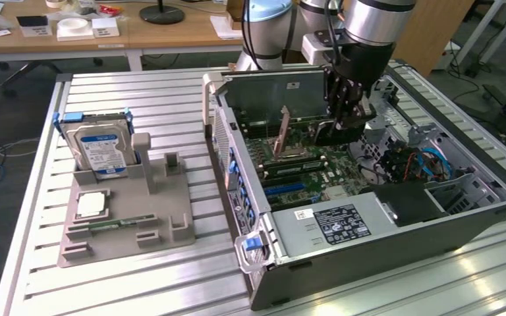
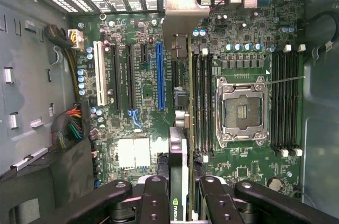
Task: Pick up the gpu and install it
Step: 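Insert the gpu into the slot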
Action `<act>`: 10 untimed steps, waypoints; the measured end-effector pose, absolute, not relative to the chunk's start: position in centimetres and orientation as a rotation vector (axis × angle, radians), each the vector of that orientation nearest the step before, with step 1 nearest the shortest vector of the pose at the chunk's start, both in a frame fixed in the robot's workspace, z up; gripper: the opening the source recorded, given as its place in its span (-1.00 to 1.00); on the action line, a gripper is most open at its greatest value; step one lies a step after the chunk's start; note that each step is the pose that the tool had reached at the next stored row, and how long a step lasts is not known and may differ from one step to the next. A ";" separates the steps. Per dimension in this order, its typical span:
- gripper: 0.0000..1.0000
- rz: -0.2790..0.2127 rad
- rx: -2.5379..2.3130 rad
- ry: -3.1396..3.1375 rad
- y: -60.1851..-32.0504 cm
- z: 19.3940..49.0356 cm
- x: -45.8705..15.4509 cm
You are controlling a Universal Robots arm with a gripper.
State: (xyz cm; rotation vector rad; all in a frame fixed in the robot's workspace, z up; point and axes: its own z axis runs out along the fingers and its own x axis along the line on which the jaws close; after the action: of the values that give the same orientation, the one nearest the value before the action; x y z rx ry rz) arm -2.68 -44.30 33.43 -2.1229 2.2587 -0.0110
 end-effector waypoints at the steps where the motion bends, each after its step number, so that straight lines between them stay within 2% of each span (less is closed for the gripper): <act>1: -0.47 -0.011 -2.123 2.259 -44.3 33.4 -2.7; 10: -0.47 -0.011 -2.123 2.259 -44.3 33.0 -2.7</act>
State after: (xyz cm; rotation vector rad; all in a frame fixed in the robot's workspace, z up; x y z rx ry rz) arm -2.70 -44.30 32.97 -2.1230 2.2588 -0.0111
